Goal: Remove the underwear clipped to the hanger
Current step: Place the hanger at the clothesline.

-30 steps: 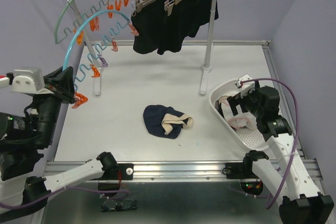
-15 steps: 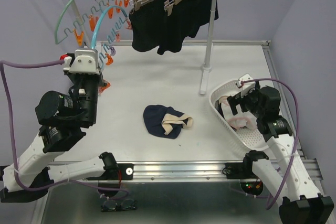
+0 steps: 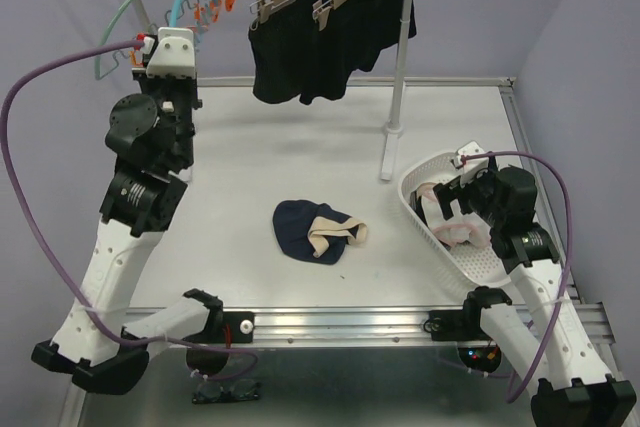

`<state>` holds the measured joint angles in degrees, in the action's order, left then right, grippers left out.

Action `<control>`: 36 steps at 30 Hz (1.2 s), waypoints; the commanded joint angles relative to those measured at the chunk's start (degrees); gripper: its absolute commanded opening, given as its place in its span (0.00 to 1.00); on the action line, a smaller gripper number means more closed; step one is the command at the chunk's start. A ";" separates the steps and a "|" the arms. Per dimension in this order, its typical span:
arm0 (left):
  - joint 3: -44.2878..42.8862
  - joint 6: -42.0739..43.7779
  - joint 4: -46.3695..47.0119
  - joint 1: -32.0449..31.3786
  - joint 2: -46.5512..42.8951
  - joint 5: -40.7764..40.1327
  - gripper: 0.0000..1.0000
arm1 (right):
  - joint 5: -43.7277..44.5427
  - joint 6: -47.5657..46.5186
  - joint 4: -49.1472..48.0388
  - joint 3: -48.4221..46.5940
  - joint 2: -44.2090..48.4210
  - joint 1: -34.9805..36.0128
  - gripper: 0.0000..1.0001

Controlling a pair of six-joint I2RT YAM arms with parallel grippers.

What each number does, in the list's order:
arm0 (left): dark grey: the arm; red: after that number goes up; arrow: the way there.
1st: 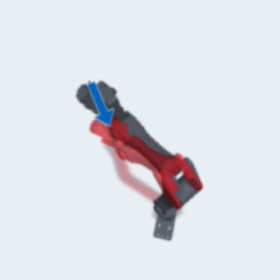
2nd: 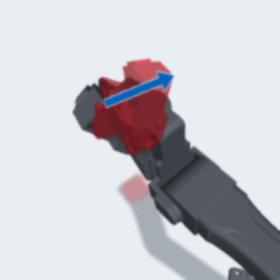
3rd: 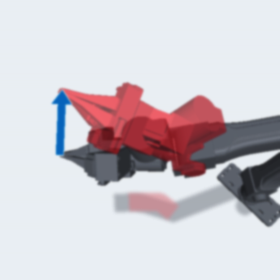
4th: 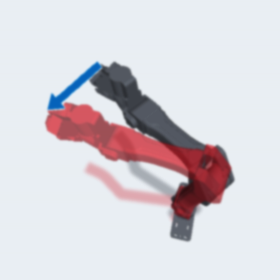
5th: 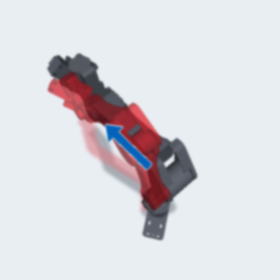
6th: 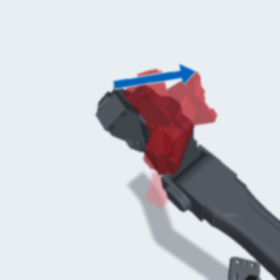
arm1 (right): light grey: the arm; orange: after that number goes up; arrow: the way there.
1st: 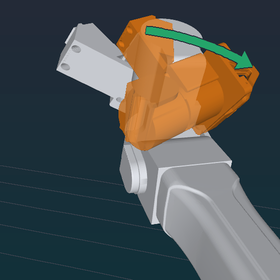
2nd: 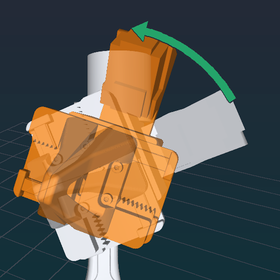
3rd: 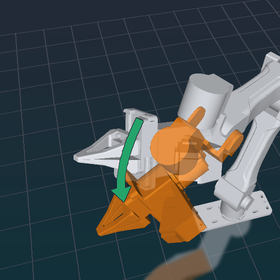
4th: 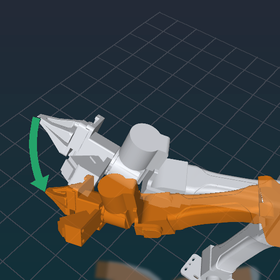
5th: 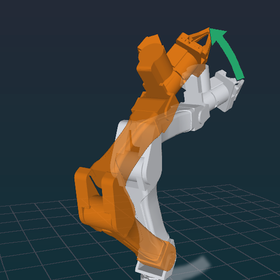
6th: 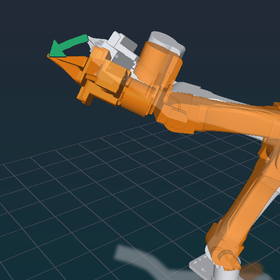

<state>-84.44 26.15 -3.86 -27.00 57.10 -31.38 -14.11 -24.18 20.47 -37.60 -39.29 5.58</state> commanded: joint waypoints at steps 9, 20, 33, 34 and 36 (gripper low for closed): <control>-3.80 -17.27 14.40 16.27 7.31 32.93 0.00 | -0.92 0.10 -2.63 1.13 1.14 -0.40 1.00; 3.57 -24.13 24.33 20.15 5.04 40.25 0.00 | -0.83 -0.07 -2.54 1.22 1.32 -0.40 1.00; -2.66 -20.79 22.23 21.90 12.77 34.80 0.00 | -0.75 -0.07 -2.45 1.22 0.88 -0.40 1.00; -2.57 -20.70 22.40 21.99 13.55 34.89 0.00 | -0.74 -0.07 -2.45 1.22 0.88 -0.40 1.00; -2.13 -20.62 22.67 22.43 14.26 34.72 0.00 | -0.74 -0.07 -2.45 1.22 0.79 -0.40 1.00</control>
<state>-84.29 4.71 12.43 -5.37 70.89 4.43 -15.03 -24.18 20.49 -37.60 -38.76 5.58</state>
